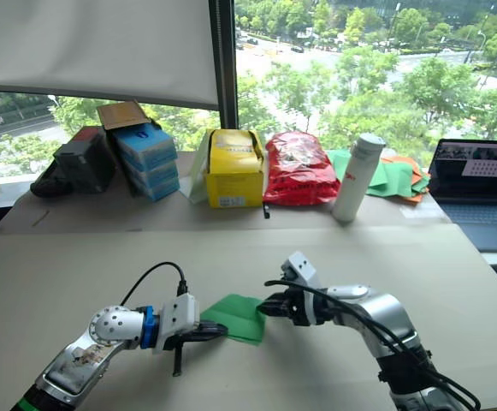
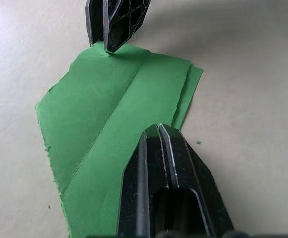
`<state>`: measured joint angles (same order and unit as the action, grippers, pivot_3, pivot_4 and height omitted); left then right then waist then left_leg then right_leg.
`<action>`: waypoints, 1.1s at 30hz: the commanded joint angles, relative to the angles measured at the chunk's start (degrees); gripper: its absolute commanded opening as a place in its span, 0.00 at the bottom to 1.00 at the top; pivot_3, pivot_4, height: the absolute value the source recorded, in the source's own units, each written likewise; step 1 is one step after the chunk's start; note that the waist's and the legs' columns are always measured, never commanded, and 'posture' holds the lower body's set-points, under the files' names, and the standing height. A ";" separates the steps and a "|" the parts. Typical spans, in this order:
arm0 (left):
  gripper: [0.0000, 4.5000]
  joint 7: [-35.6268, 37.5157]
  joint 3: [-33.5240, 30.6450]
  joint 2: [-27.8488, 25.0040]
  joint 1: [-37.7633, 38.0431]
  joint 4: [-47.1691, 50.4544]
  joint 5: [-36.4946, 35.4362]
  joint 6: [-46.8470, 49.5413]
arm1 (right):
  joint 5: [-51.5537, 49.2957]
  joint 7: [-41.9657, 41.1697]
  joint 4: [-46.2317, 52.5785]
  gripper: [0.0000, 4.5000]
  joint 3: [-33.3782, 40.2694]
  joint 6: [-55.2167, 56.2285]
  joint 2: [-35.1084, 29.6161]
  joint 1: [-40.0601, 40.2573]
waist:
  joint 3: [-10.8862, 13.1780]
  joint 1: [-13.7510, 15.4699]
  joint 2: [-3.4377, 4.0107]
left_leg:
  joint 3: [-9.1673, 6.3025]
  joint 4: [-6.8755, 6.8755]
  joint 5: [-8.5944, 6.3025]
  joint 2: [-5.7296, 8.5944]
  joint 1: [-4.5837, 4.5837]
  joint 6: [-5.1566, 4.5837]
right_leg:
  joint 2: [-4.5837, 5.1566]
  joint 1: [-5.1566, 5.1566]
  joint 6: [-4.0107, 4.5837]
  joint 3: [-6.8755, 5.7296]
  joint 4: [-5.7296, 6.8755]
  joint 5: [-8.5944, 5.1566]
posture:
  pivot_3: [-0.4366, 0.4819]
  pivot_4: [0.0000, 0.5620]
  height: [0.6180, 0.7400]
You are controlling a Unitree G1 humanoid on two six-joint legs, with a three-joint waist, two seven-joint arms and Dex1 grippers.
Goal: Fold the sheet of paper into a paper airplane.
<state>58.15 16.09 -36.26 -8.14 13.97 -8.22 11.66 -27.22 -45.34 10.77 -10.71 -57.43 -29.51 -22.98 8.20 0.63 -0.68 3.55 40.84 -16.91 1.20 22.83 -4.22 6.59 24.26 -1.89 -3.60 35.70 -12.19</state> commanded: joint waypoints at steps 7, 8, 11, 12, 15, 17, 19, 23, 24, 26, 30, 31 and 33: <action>0.00 0.17 0.08 -0.30 -0.34 1.88 -0.12 0.31 | -1.49 -0.69 3.09 0.01 0.83 0.58 -0.31 0.81 | 0.00 0.02 0.00 | 0.00 0.00 0.00 0.00 0.00 0.00 | 0.01 0.01 0.00 0.00 0.00 0.00 | 0.48 0.27 1.00; 0.00 0.19 0.10 -0.30 -0.41 1.89 -0.10 0.35 | -1.79 -0.75 3.55 0.01 1.07 0.49 -0.29 0.88 | 0.00 0.02 0.00 | 0.00 0.00 0.00 0.00 0.01 0.00 | 0.01 0.01 0.00 0.00 0.00 0.00 | 0.48 0.27 1.00; 0.00 0.27 0.14 -0.27 -0.63 1.86 -0.06 0.58 | -2.77 -0.82 4.98 0.01 1.84 0.61 -0.18 1.04 | 0.00 0.00 0.00 | 0.00 0.00 0.00 0.00 0.01 0.00 | 0.02 0.02 0.00 0.01 0.00 0.00 | 0.48 0.27 1.00; 0.00 0.30 0.14 -0.26 -0.68 1.87 -0.08 0.65 | -2.98 -0.67 5.37 0.01 2.10 0.71 -0.12 1.05 | 0.00 0.01 0.00 | 0.00 0.00 0.00 0.00 0.01 -0.01 | 0.02 0.02 0.00 0.01 0.00 0.00 | 0.48 0.27 1.00; 0.00 0.45 0.17 -0.33 -0.71 1.94 -0.15 0.93 | -4.01 -0.31 7.59 0.01 3.54 1.10 0.34 1.29 | 0.00 0.04 0.00 | -0.01 0.00 0.00 -0.01 0.01 -0.01 | 0.01 0.02 0.00 0.00 0.00 0.00 | 0.48 0.27 1.00; 0.00 0.54 0.15 -0.40 -0.75 2.06 -0.19 1.10 | -4.57 -0.05 9.40 0.01 4.19 1.29 0.33 1.60 | 0.00 0.03 0.00 | -0.01 0.00 -0.01 -0.01 0.01 -0.01 | 0.02 0.02 0.00 0.00 -0.01 0.00 | 0.48 0.27 1.00; 0.00 0.63 0.16 -0.42 -0.84 2.12 -0.24 1.28 | -4.86 0.06 11.15 0.01 4.33 1.67 -0.03 2.10 | 0.00 0.05 0.00 | -0.01 0.00 -0.01 -0.01 0.02 -0.01 | 0.03 0.02 0.00 0.01 -0.01 0.00 | 0.48 0.27 1.00; 0.00 0.83 0.25 -0.41 -1.05 2.21 -0.31 1.67 | -4.94 -0.01 13.88 0.01 3.92 1.79 -0.79 3.52 | 0.00 0.10 0.00 | -0.02 0.00 -0.01 0.00 0.02 -0.01 | 0.05 0.01 0.00 -0.01 -0.01 0.00 | 0.48 0.27 1.00; 0.00 0.85 0.27 -0.39 -1.11 2.21 -0.30 1.70 | -4.92 0.02 14.15 0.01 3.85 1.87 -0.84 3.74 | 0.00 0.06 0.00 | -0.02 0.00 -0.02 0.00 0.02 -0.02 | 0.06 0.01 0.00 -0.01 -0.02 0.00 | 0.48 0.27 1.00; 0.00 0.93 0.30 -0.39 -1.23 2.25 -0.30 1.86 | -3.69 -0.52 14.96 0.01 2.67 3.35 -1.83 4.55 | 0.00 0.06 0.00 | -0.01 0.00 -0.01 0.00 0.02 -0.02 | 0.05 0.02 0.00 0.00 -0.02 0.00 | 0.48 0.27 1.00; 0.00 1.06 0.26 -0.41 -1.32 2.39 -0.40 2.22 | 0.27 -1.91 16.82 0.01 -1.10 9.73 -4.68 6.95 | 0.00 0.06 0.00 | -0.02 0.00 -0.02 0.00 0.02 -0.02 | 0.04 0.01 0.00 -0.02 -0.02 0.00 | 0.48 0.27 1.00; 0.00 1.10 0.23 -0.43 -1.33 2.41 -0.42 2.28 | 1.17 -2.04 16.91 0.01 -1.86 11.09 -5.20 7.35 | 0.01 0.05 0.00 | -0.01 0.00 -0.02 0.00 0.02 -0.03 | 0.04 0.01 0.00 -0.02 -0.03 0.00 | 0.48 0.27 1.00; 0.00 1.16 0.10 -0.54 -1.27 2.45 -0.49 2.49 | 2.74 -3.34 17.61 0.01 -3.32 14.97 -6.36 8.87 | 0.01 0.09 0.00 | -0.01 0.00 -0.02 0.01 0.01 -0.03 | 0.03 0.00 -0.01 -0.01 -0.04 0.00 | 0.48 0.27 1.00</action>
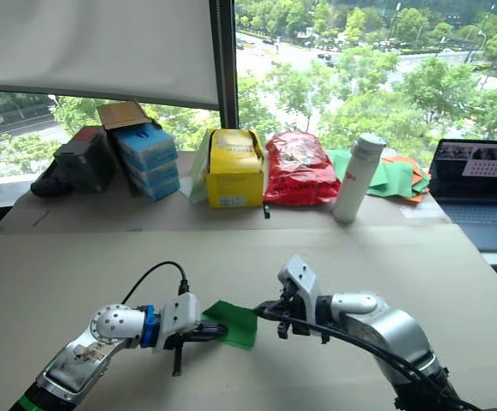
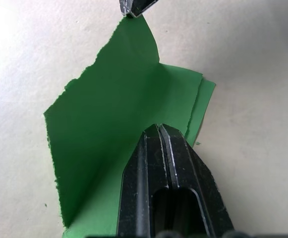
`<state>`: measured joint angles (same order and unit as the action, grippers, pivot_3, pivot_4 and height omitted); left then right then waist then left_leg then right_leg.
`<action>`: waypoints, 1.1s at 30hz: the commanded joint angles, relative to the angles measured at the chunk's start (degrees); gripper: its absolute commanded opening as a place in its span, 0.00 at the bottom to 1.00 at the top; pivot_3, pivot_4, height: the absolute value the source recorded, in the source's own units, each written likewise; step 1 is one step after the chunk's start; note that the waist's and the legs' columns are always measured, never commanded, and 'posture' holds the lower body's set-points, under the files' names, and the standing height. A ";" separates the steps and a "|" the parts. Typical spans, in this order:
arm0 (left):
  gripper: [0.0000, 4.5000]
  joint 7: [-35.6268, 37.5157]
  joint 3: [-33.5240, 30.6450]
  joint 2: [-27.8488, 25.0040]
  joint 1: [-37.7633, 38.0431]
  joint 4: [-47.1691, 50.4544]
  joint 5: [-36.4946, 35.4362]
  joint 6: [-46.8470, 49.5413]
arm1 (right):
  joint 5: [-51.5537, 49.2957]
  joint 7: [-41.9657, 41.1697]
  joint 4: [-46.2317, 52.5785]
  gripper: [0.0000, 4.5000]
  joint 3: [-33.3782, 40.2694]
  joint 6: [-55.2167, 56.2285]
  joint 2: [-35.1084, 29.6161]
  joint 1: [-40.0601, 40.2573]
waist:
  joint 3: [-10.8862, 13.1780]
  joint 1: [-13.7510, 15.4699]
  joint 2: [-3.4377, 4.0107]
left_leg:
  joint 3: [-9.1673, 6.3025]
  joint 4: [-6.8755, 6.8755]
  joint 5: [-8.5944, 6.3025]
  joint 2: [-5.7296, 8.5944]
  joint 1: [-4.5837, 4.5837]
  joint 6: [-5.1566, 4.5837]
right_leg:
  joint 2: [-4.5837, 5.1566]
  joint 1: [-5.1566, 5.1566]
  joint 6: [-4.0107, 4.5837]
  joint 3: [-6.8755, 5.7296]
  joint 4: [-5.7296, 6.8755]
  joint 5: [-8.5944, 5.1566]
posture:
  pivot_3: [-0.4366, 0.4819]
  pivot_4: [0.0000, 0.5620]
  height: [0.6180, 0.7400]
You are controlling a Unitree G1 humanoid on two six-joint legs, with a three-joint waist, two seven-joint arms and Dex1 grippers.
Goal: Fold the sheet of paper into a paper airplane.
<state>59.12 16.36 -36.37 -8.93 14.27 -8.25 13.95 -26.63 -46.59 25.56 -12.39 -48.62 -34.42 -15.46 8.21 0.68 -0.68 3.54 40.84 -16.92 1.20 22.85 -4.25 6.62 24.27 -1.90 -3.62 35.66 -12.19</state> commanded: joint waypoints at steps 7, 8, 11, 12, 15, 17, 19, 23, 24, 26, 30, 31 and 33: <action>0.00 0.21 -2.58 -1.74 0.03 1.03 -1.55 0.69 | 7.25 -4.61 2.37 0.01 -5.16 15.51 -3.35 4.06 | 0.00 0.00 0.00 | 0.00 0.00 0.01 -0.01 -0.01 0.01 | -0.05 -0.01 0.00 0.00 0.00 0.00 | 0.48 0.27 1.00; 0.00 0.32 -3.01 -2.12 0.03 0.68 -1.70 0.58 | 7.63 -4.81 2.43 0.01 -5.55 16.53 -3.34 4.22 | 0.00 0.01 0.00 | 0.00 0.00 0.01 -0.02 -0.01 0.01 | -0.05 -0.01 -0.01 0.00 0.00 0.00 | 0.48 0.27 1.00; 0.00 0.60 -3.90 -2.81 -0.10 -0.05 -2.13 0.50 | 9.64 -5.01 2.14 0.01 -6.79 18.66 -3.47 4.40 | 0.00 0.00 0.00 | 0.00 0.00 0.01 -0.02 -0.01 0.02 | -0.06 -0.01 -0.01 -0.01 0.00 -0.01 | 0.48 0.27 1.00; 0.00 0.74 -4.11 -2.91 -0.16 -0.14 -2.24 0.55 | 10.55 -4.94 1.74 0.01 -7.31 19.13 -3.57 4.41 | 0.00 0.01 -0.01 | 0.00 0.01 0.02 -0.01 -0.02 0.02 | -0.06 -0.01 -0.01 -0.01 0.00 -0.01 | 0.48 0.27 1.00; 0.00 0.99 -4.75 -3.09 -0.46 0.18 -2.75 1.22 | 12.57 -4.84 0.44 0.01 -8.55 19.76 -3.61 4.54 | 0.00 0.08 -0.01 | 0.00 0.02 0.02 0.00 -0.01 0.03 | -0.05 -0.02 -0.01 -0.02 0.00 -0.01 | 0.48 0.27 1.00; 0.00 1.20 -5.38 -3.29 -0.61 0.94 -3.54 2.15 | 13.25 -4.65 -0.18 0.01 -8.88 19.79 -3.21 4.56 | 0.00 0.05 -0.01 | 0.00 0.01 0.03 -0.01 -0.02 0.04 | -0.06 -0.03 -0.01 -0.03 0.00 -0.01 | 0.48 0.27 1.00; 0.00 1.58 -6.80 -3.87 -0.96 2.01 -5.41 4.07 | 13.14 -4.61 -0.27 0.01 -8.86 19.33 -2.97 4.50 | 0.00 0.03 -0.01 | 0.00 0.01 0.03 -0.01 -0.02 0.05 | -0.06 -0.02 -0.01 -0.02 0.01 -0.01 | 0.48 0.27 1.00; 0.00 3.62 -10.29 -6.27 -2.52 3.79 -10.62 9.38 | 13.38 -4.61 -0.62 0.01 -8.92 19.08 -2.81 4.34 | 0.01 0.06 -0.01 | 0.00 0.01 0.04 -0.02 -0.03 0.06 | -0.07 -0.02 -0.01 -0.03 0.01 -0.01 | 0.48 0.27 1.00; 0.00 4.43 -11.44 -7.27 -3.27 4.19 -12.43 11.26 | 13.45 -4.60 -0.76 0.01 -8.91 19.02 -2.77 4.25 | 0.01 0.05 -0.02 | -0.01 0.01 0.04 -0.02 -0.02 0.07 | -0.07 -0.02 -0.01 -0.03 0.01 -0.01 | 0.48 0.27 1.00; 0.00 5.25 -12.58 -8.60 -4.27 4.66 -14.55 13.63 | 13.50 -4.66 -0.82 0.01 -8.89 18.94 -2.78 4.20 | 0.01 0.02 -0.02 | -0.01 0.02 0.05 -0.02 -0.03 0.08 | -0.08 -0.04 -0.01 -0.05 0.01 -0.01 | 0.48 0.27 1.00; 0.00 5.57 -13.85 -9.12 -6.52 5.07 -17.94 17.23 | 13.67 -4.77 -0.96 0.01 -8.95 18.96 -2.89 4.16 | 0.01 0.02 -0.02 | 0.00 0.02 0.05 0.00 -0.04 0.09 | -0.08 -0.05 -0.03 -0.04 0.02 -0.02 | 0.48 0.27 1.00; 0.00 5.03 -13.77 -8.39 -7.12 5.27 -18.68 17.99 | 13.79 -4.74 -1.07 0.01 -9.03 18.95 -2.86 4.09 | 0.01 0.04 -0.02 | 0.00 0.02 0.05 0.01 -0.04 0.09 | -0.09 -0.05 -0.03 -0.04 0.02 -0.02 | 0.48 0.27 1.00; 0.00 3.98 -12.74 -7.02 -7.51 5.82 -19.16 18.84 | 13.89 -4.81 -1.09 0.01 -9.08 18.92 -2.80 4.09 | 0.01 0.08 -0.03 | 0.00 0.04 0.07 0.02 -0.03 0.11 | -0.10 -0.07 -0.03 -0.05 0.02 -0.02 | 0.48 0.27 1.00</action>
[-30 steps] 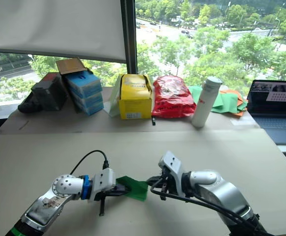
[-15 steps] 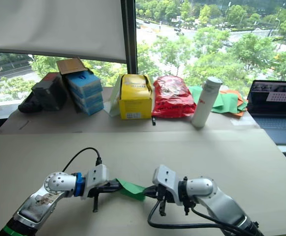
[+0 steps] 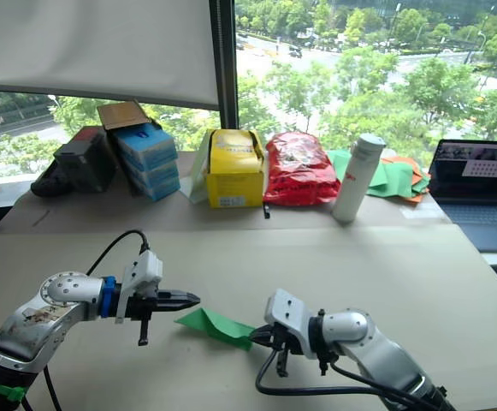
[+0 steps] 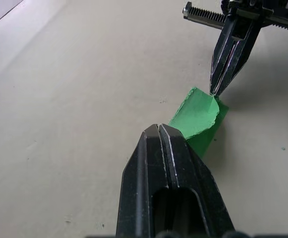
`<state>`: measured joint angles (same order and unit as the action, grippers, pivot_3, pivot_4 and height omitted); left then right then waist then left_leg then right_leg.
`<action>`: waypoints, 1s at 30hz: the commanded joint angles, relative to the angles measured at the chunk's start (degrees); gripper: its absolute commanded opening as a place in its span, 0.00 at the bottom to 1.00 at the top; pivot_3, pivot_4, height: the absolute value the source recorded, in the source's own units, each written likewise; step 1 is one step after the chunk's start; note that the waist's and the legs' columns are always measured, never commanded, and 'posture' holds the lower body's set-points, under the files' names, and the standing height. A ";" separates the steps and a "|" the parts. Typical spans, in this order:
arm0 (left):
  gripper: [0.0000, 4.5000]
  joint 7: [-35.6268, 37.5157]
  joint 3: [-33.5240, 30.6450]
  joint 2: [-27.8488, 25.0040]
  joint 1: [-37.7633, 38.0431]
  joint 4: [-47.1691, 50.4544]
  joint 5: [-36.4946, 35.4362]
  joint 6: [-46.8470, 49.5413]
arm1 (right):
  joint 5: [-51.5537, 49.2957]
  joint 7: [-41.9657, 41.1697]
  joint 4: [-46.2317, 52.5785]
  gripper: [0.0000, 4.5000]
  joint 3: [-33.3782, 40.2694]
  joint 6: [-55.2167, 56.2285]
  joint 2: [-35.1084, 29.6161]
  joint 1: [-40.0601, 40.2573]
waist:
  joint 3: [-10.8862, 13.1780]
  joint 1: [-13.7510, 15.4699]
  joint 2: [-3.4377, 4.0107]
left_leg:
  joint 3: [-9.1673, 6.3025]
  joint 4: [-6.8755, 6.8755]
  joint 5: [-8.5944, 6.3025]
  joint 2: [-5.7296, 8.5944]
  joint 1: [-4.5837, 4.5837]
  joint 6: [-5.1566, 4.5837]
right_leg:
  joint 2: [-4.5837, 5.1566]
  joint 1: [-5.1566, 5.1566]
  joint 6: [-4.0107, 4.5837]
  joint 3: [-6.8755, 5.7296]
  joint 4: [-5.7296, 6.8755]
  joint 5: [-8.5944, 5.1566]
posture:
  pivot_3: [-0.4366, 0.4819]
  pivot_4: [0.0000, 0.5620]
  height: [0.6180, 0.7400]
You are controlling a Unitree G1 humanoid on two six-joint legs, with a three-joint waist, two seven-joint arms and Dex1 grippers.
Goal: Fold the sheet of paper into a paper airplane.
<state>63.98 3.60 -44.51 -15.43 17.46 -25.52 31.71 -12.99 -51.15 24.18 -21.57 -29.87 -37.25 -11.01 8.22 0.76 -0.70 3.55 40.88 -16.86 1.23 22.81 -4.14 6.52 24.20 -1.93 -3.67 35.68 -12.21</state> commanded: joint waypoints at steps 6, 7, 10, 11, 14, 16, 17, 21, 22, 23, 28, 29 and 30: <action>0.00 -2.55 5.41 3.59 0.54 2.28 1.81 -0.86 | 0.50 -0.35 0.57 0.01 0.03 -0.12 0.17 -0.22 | 0.00 -0.05 0.00 | 0.02 0.01 0.02 0.01 -0.01 0.03 | -0.03 -0.01 0.00 0.02 0.01 0.00 | 0.48 0.27 1.00; 0.00 -2.54 6.39 3.50 0.79 1.88 2.94 -1.72 | 0.51 -0.32 0.67 0.01 -0.02 -0.20 0.18 -0.19 | 0.00 -0.05 0.00 | 0.02 0.01 0.02 0.01 0.00 0.04 | -0.04 -0.01 0.00 0.02 0.01 0.00 | 0.48 0.27 1.00; 0.00 -2.62 9.40 3.23 1.65 -0.76 6.83 -4.71 | 0.41 -0.45 1.38 0.01 -0.29 -0.55 0.19 -0.31 | 0.00 -0.02 0.00 | 0.02 0.00 0.03 0.00 -0.02 0.04 | -0.05 -0.02 0.00 0.02 0.00 0.00 | 0.48 0.27 1.00; 0.00 -2.41 9.98 2.99 1.84 -1.47 7.82 -5.59 | 0.47 -0.53 1.51 0.01 -0.37 -0.54 0.11 -0.35 | 0.00 -0.05 0.00 | 0.02 0.00 0.03 0.00 -0.02 0.04 | -0.05 -0.02 0.01 0.03 0.00 0.00 | 0.48 0.27 1.00; 0.00 -1.57 11.03 2.13 2.15 -2.91 10.08 -7.99 | 0.53 -0.65 2.05 0.01 -0.45 -0.75 -0.08 -0.30 | 0.00 0.03 0.00 | 0.02 0.00 0.02 0.00 -0.01 0.03 | -0.04 0.00 0.00 0.03 0.00 0.00 | 0.48 0.27 1.00; 0.00 -1.64 10.85 2.57 2.02 -3.63 10.18 -8.39 | 0.82 -0.35 2.49 0.01 -0.56 -1.03 0.09 -0.53 | 0.00 0.08 0.00 | 0.02 0.01 0.02 0.00 -0.01 0.03 | -0.03 0.00 0.00 0.02 0.00 0.00 | 0.48 0.27 1.00; 0.00 -1.96 10.71 3.11 1.66 -4.13 10.10 -8.39 | 0.51 -0.13 2.81 0.01 -0.47 -1.66 0.51 -0.80 | 0.00 0.09 0.00 | 0.01 0.01 0.02 0.00 -0.01 0.02 | -0.02 -0.01 0.00 0.03 0.00 0.00 | 0.48 0.27 1.00; 0.00 -1.54 11.66 3.52 0.97 -5.05 10.94 -9.29 | -0.96 1.25 4.48 0.27 0.00 -5.53 2.46 -2.12 | 0.00 -0.05 0.00 | 0.01 0.01 0.02 -0.01 0.01 0.02 | -0.02 0.04 0.01 0.03 0.02 0.00 | 0.48 0.27 1.00; 0.00 -1.33 11.97 3.39 1.12 -5.31 11.38 -9.72 | -1.96 1.60 5.01 0.35 0.68 -6.84 3.09 -2.42 | 0.00 -0.06 0.00 | 0.02 0.01 0.02 -0.02 0.01 0.02 | -0.03 0.04 0.01 0.03 0.03 0.00 | 0.48 0.27 1.00; 0.00 -1.18 12.14 3.31 1.24 -5.49 11.69 -10.02 | -2.60 1.84 5.40 0.43 1.20 -7.85 3.56 -2.61 | 0.00 -0.06 0.00 | 0.01 0.01 0.02 -0.03 0.00 0.02 | -0.03 0.04 0.01 0.03 0.04 0.00 | 0.48 0.27 1.00; 0.00 -1.10 12.56 3.39 1.41 -6.87 13.16 -11.16 | -12.87 3.87 6.82 0.50 8.50 -18.18 8.85 -7.82 | 0.00 -0.16 0.00 | 0.02 0.03 0.01 -0.01 0.01 0.01 | -0.01 0.03 0.01 0.04 0.04 0.00 | 0.48 0.27 1.00; 0.00 -1.07 12.65 3.48 1.38 -7.21 13.41 -11.42 | -13.45 4.81 6.24 0.50 8.74 -19.83 9.85 -9.25 | 0.00 -0.15 0.00 | 0.01 0.03 0.01 -0.02 -0.01 0.01 | -0.01 0.03 0.02 0.06 0.06 0.01 | 0.48 0.27 1.00; 0.00 -1.05 12.72 3.52 1.36 -7.43 13.55 -11.61 | -13.61 5.50 5.84 0.50 8.65 -20.86 10.33 -10.15 | 0.00 -0.13 0.00 | 0.01 0.02 0.01 -0.02 -0.02 0.01 | 0.00 0.03 0.02 0.08 0.07 0.01 | 0.48 0.27 1.00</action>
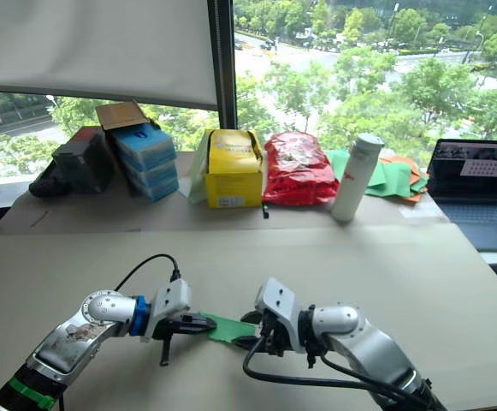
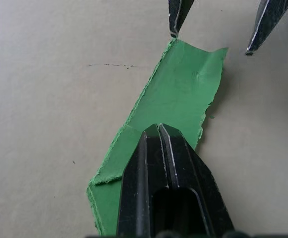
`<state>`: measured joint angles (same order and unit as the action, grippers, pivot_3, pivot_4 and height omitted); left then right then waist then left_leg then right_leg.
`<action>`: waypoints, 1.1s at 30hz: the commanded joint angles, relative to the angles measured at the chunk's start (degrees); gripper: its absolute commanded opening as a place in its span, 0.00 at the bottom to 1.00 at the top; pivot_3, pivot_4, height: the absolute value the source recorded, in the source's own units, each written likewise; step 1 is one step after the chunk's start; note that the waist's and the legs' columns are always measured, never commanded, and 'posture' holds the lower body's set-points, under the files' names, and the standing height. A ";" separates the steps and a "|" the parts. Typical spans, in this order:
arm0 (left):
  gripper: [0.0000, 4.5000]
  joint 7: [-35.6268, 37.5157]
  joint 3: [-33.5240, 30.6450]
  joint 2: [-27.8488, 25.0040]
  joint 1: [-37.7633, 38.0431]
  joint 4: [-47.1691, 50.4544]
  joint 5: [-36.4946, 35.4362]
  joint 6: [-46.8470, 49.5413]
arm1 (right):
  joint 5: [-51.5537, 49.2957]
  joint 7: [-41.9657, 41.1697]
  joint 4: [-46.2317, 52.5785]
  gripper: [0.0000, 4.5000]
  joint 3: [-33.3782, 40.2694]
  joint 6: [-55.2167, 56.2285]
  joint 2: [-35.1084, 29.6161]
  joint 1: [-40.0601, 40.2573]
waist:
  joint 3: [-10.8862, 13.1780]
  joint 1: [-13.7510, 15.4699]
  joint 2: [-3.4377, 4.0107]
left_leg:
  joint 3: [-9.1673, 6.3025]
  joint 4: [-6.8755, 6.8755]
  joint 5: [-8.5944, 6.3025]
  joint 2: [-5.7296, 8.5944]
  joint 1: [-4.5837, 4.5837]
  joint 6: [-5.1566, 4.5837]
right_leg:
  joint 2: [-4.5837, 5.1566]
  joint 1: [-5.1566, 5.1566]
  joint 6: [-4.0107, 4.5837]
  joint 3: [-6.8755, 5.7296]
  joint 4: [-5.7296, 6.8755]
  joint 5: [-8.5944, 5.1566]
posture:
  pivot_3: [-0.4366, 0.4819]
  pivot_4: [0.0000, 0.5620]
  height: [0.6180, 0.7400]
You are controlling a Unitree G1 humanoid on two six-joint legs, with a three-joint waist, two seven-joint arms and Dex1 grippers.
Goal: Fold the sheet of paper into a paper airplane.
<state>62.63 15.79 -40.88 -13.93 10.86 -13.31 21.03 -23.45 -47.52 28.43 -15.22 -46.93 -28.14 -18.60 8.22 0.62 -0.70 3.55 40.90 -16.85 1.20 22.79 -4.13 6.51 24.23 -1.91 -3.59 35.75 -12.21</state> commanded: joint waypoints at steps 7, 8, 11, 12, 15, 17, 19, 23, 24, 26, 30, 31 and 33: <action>0.00 -0.62 0.76 0.60 -0.08 -1.22 1.59 -0.87 | 6.42 4.90 -4.17 0.11 -9.00 -0.48 0.37 -6.17 | 0.00 0.00 0.00 | 0.03 -0.03 0.00 0.07 -0.01 0.00 | 0.02 0.00 0.00 -0.02 0.02 0.00 | 0.48 0.27 1.00; 0.00 -0.84 0.73 0.68 -0.05 -1.22 1.69 -0.73 | 7.77 4.89 -4.78 0.03 -10.50 0.33 -0.05 -6.39 | 0.00 0.03 0.00 | 0.02 -0.02 0.00 0.08 0.00 0.00 | 0.01 0.00 0.00 -0.03 0.02 0.00 | 0.48 0.27 1.00; 0.00 -1.98 0.69 1.51 0.08 -0.67 1.68 0.09 | 9.98 5.06 -7.08 0.01 -12.98 1.54 0.39 -7.07 | 0.00 0.01 0.00 | 0.02 -0.01 0.01 0.08 -0.01 0.00 | -0.01 -0.01 0.00 -0.05 0.03 0.00 | 0.48 0.27 1.00; 0.00 -2.18 0.80 1.62 0.18 -0.42 1.75 0.25 | 10.52 4.97 -7.56 0.01 -13.43 1.64 0.40 -7.10 | 0.00 0.01 0.00 | 0.02 0.00 0.01 0.08 -0.01 0.00 | -0.01 0.00 0.00 -0.05 0.03 0.00 | 0.48 0.27 1.00; 0.00 -2.37 0.96 1.75 0.44 0.09 1.94 0.57 | 12.12 4.65 -8.63 0.01 -14.54 1.86 -0.22 -6.82 | 0.00 -0.03 0.00 | 0.03 -0.01 0.01 0.07 -0.01 0.00 | -0.03 -0.01 0.00 -0.05 0.03 0.00 | 0.48 0.27 1.00; 0.00 -2.48 0.98 1.81 0.44 0.31 2.06 0.81 | 12.75 3.99 -8.92 0.01 -15.24 1.47 -0.93 -6.34 | 0.00 -0.01 0.00 | 0.02 -0.01 0.01 0.07 -0.03 0.00 | -0.03 -0.02 0.00 -0.05 0.03 0.00 | 0.48 0.27 1.00; 0.00 -2.59 0.99 1.84 0.37 0.44 2.24 0.99 | 12.87 3.50 -8.87 0.01 -15.70 0.60 -1.48 -5.85 | -0.01 0.01 0.00 | 0.02 -0.01 0.01 0.07 -0.05 0.00 | -0.03 -0.05 -0.01 -0.05 0.03 0.00 | 0.48 0.27 1.00; 0.00 -2.62 1.44 1.79 0.05 -0.22 3.36 0.51 | 13.73 3.48 -10.37 0.01 -17.18 -2.15 -2.84 -4.72 | -0.01 0.07 0.01 | 0.02 -0.02 0.01 0.07 -0.13 0.00 | -0.02 -0.12 -0.01 -0.05 0.03 -0.01 | 0.48 0.27 1.00; 0.00 -2.60 1.53 1.80 0.07 -0.26 3.52 0.45 | 13.79 3.35 -10.39 0.01 -17.35 -2.03 -3.11 -4.53 | -0.01 0.08 0.01 | 0.01 -0.02 0.00 0.07 -0.17 -0.01 | -0.01 -0.15 -0.01 -0.05 0.02 -0.01 | 0.48 0.27 1.00; 0.00 -2.58 1.72 1.83 0.16 -0.23 3.68 0.65 | 13.80 3.64 -10.41 0.01 -17.24 -2.02 -3.42 -4.06 | -0.03 0.09 0.00 | 0.01 -0.03 -0.01 0.07 -0.23 -0.02 | -0.01 -0.19 -0.01 -0.05 0.01 -0.01 | 0.48 0.27 1.00; 0.00 -2.63 2.66 1.47 0.39 -0.66 4.95 0.15 | 13.75 3.37 -9.31 0.01 -16.67 -1.98 -5.63 -2.37 | -0.07 0.16 0.02 | 0.01 -0.07 -0.06 0.06 -0.48 -0.09 | 0.02 -0.23 -0.02 -0.04 -0.04 -0.01 | 0.48 0.27 1.00; 0.00 -2.77 2.81 1.48 0.42 -0.79 5.16 0.05 | 13.74 3.34 -9.01 0.01 -16.39 -1.94 -6.33 -1.78 | -0.10 0.18 0.01 | 0.01 -0.07 -0.07 0.06 -0.50 -0.10 | 0.03 -0.25 -0.02 -0.04 -0.05 -0.02 | 0.48 0.27 1.00; 0.00 -2.86 2.98 1.57 0.43 -0.80 5.23 -0.01 | 13.50 3.12 -8.19 0.01 -15.90 -2.18 -7.70 -0.74 | -0.16 0.30 0.00 | 0.00 -0.07 -0.08 0.06 -0.51 -0.12 | 0.06 -0.26 -0.02 -0.03 -0.07 -0.02 | 0.48 0.27 1.00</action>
<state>59.98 17.56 -38.70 -14.31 10.93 -10.18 20.28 -11.36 -43.78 22.76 -29.93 -46.23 -33.15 -21.90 8.06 0.91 -0.70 3.55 40.84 -16.94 1.27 22.26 -4.26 6.58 23.95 -1.93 -3.62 35.68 -12.22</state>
